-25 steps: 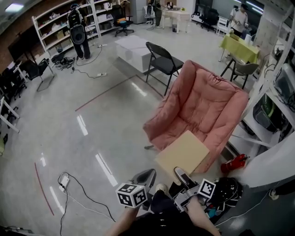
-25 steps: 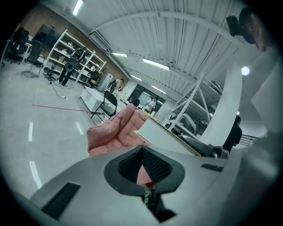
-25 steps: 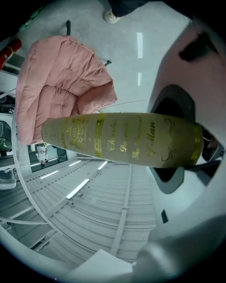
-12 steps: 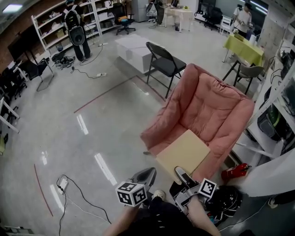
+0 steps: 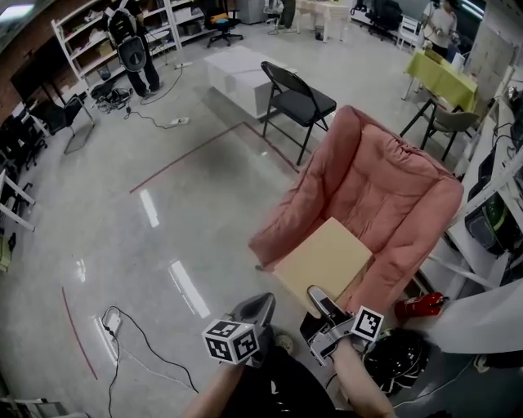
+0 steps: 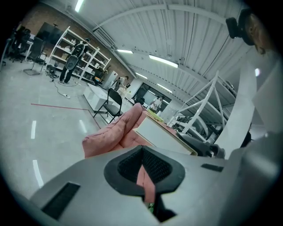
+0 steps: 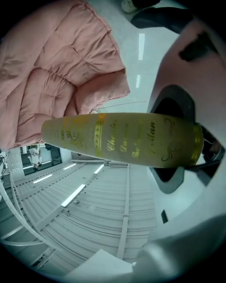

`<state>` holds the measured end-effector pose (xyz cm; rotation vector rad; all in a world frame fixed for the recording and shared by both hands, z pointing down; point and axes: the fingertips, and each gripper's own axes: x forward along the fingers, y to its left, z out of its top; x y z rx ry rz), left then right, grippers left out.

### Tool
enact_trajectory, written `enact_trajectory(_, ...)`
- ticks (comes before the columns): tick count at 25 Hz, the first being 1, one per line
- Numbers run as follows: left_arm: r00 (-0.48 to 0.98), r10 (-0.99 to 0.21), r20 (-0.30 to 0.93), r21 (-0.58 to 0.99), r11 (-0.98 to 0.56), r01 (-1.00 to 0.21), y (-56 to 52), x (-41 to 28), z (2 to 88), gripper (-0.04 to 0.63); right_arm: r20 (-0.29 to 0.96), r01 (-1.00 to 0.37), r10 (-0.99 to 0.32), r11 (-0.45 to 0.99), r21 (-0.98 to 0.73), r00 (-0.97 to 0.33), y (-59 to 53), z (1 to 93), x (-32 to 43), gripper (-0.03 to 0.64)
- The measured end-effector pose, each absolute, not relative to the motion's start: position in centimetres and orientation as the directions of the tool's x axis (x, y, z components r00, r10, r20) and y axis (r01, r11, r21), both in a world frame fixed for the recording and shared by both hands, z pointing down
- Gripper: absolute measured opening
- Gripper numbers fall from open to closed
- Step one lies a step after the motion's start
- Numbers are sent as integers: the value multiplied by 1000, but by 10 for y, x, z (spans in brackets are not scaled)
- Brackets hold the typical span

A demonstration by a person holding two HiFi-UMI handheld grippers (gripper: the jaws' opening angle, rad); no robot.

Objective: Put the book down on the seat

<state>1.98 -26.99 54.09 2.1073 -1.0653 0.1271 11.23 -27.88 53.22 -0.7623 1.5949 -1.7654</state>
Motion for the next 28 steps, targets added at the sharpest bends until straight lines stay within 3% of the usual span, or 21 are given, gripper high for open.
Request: enact_trajectory(28, 630, -627, 458, 625, -276, -730, -452, -18, 692, 9, 55, 6, -747, -78, -997, -662, -514, 697, 63, 225)
